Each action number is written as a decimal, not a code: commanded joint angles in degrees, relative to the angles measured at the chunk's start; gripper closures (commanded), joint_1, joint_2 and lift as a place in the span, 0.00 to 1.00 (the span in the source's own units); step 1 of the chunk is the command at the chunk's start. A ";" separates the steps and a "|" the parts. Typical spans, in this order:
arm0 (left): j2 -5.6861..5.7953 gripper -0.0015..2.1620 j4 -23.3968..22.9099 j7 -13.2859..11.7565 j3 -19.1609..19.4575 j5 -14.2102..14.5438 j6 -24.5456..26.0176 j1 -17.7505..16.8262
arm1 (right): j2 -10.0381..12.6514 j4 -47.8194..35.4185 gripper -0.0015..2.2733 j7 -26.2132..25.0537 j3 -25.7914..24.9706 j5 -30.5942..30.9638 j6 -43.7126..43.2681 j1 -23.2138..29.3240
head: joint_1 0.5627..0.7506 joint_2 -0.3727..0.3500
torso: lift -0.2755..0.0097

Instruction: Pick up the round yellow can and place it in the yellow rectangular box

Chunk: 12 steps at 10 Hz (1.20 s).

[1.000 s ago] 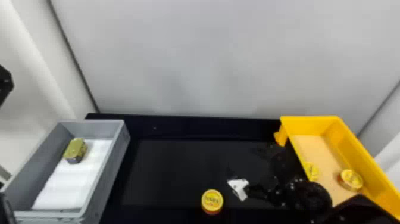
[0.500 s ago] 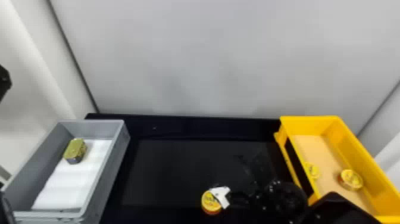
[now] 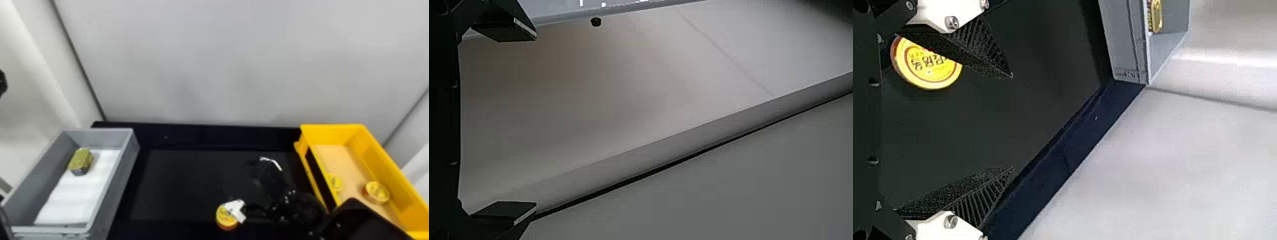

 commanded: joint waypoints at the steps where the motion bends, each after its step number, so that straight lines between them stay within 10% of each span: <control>1: -0.15 0.04 0.28 -0.38 0.12 -0.23 -0.31 -0.45 | -3.79 0.81 0.07 2.14 1.18 1.88 -2.59 -1.72 | 0.70 0.53 | 0.77; 12: -0.15 0.04 1.16 -3.72 2.15 -2.52 -2.68 -2.82 | -6.08 2.31 0.08 6.18 3.20 3.29 2.25 -5.06 | 0.70 0.53 | 0.77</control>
